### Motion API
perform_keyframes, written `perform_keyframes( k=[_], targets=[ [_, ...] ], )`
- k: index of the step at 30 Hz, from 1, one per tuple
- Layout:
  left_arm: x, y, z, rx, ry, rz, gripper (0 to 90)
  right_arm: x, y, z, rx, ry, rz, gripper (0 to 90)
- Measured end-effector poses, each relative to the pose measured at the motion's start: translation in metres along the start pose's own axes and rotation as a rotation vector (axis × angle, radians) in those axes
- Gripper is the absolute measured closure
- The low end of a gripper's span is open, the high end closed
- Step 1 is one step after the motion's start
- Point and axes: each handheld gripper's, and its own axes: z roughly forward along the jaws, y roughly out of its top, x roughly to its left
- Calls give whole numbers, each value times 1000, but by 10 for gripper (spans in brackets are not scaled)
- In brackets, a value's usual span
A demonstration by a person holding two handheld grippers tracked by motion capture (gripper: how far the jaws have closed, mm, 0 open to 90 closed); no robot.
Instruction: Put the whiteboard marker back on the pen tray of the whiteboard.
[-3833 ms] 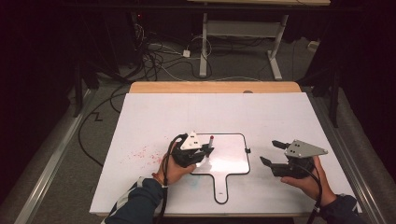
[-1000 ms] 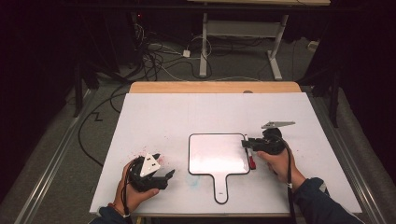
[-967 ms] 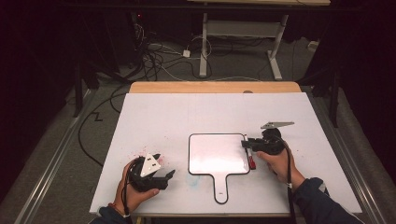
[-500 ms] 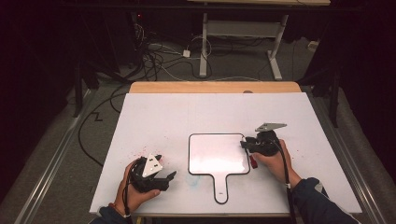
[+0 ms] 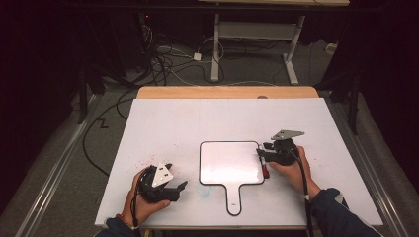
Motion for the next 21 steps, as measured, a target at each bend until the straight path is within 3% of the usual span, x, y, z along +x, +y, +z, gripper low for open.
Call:
perform_keyframes(
  k=[7,10,12,16,21],
  targets=[
    [0,0,0,1,4,5,218,4,5,-17,-73,5,-53,522],
    [0,0,0,2,8,5,215,6,6,-32,-125,3,-89,498],
    [-1,0,-1,1,11,5,215,7,6,-45,-191,5,-113,491],
    [-1,1,0,4,21,11,214,11,3,-68,-262,-19,-174,446],
    [-1,3,1,2,31,18,214,10,-7,-92,-305,-64,-218,383]
  ],
)
